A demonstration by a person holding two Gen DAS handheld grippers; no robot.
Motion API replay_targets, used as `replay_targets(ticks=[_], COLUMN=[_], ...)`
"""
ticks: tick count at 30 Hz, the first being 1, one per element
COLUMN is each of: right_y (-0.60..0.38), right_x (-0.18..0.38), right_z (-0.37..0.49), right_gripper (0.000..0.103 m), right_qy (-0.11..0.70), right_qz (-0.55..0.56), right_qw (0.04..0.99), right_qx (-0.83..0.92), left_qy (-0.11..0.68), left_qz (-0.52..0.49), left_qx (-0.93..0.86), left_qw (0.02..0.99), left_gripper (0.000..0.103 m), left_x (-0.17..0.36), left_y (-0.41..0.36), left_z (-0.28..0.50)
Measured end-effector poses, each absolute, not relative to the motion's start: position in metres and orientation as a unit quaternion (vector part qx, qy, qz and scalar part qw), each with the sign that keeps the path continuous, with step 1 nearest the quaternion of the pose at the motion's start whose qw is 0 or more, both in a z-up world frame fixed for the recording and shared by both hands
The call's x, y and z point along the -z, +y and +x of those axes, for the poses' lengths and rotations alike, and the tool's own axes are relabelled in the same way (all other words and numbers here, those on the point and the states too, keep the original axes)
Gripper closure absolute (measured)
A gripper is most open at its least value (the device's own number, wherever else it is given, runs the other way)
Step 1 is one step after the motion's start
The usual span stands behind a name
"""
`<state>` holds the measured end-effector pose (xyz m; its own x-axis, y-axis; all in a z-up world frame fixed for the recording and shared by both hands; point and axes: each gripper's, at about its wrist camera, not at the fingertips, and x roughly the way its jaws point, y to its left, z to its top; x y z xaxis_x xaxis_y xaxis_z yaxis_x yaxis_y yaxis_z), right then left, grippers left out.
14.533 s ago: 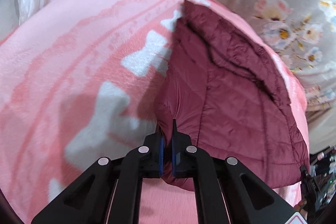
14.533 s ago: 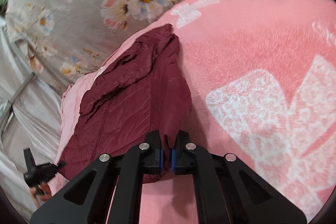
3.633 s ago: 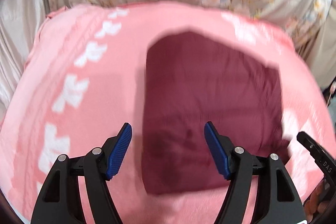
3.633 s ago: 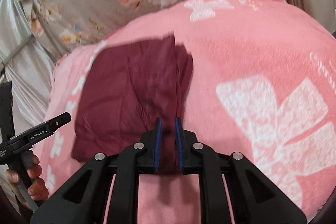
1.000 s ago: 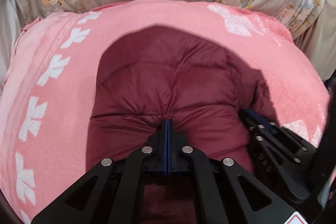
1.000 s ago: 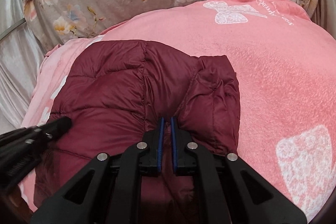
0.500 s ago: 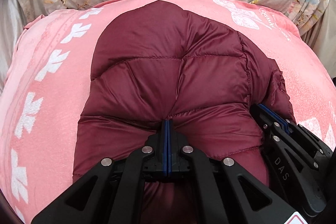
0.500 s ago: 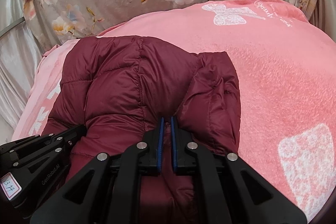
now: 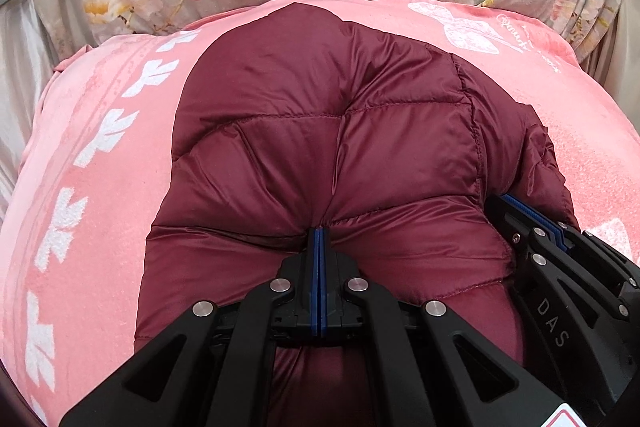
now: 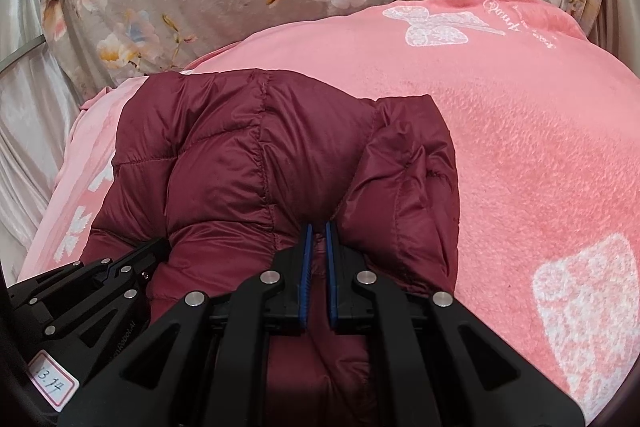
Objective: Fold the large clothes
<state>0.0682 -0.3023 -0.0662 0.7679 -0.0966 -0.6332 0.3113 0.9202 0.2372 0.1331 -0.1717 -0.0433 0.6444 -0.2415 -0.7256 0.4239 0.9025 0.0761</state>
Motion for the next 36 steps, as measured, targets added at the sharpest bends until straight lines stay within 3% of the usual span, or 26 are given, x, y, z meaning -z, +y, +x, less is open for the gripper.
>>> replay_targets(ticks=[10, 13, 15, 18, 23, 33, 36], right_y=[-0.317, -0.328, -0.335, -0.335, -0.339, -0.334, -0.333], right_x=[0.066, 0.054, 0.051, 0.050, 0.069, 0.095, 0.098], right_z=[0.060, 0.029, 0.003, -0.018, -0.026, -0.016, -0.010], right_gripper=[0.098, 0.088, 0.064, 0.048, 0.041, 0.036, 0.036], right_qy=[0.311, 0.300, 0.287, 0.300, 0.325, 0.329, 0.324], right_qz=[0.214, 0.259, 0.292, 0.286, 0.339, 0.393, 0.395], right_qw=[0.923, 0.916, 0.910, 0.905, 0.880, 0.859, 0.860], right_qx=[0.079, 0.072, 0.068, 0.093, 0.067, 0.013, 0.003], left_qy=[0.369, 0.393, 0.397, 0.404, 0.468, 0.483, 0.480], left_qz=[0.126, 0.109, 0.094, 0.064, -0.015, -0.064, -0.060], left_qx=[0.188, 0.204, 0.201, 0.193, 0.207, 0.231, 0.228], left_qw=[0.901, 0.890, 0.891, 0.892, 0.859, 0.842, 0.845], left_gripper=[0.103, 0.093, 0.089, 0.057, 0.054, 0.027, 0.023], left_x=[0.040, 0.017, 0.004, -0.008, 0.008, 0.033, 0.035], left_y=[-0.168, -0.139, -0.120, -0.091, -0.064, -0.066, -0.072], left_z=[0.129, 0.120, 0.114, 0.113, 0.133, 0.138, 0.138])
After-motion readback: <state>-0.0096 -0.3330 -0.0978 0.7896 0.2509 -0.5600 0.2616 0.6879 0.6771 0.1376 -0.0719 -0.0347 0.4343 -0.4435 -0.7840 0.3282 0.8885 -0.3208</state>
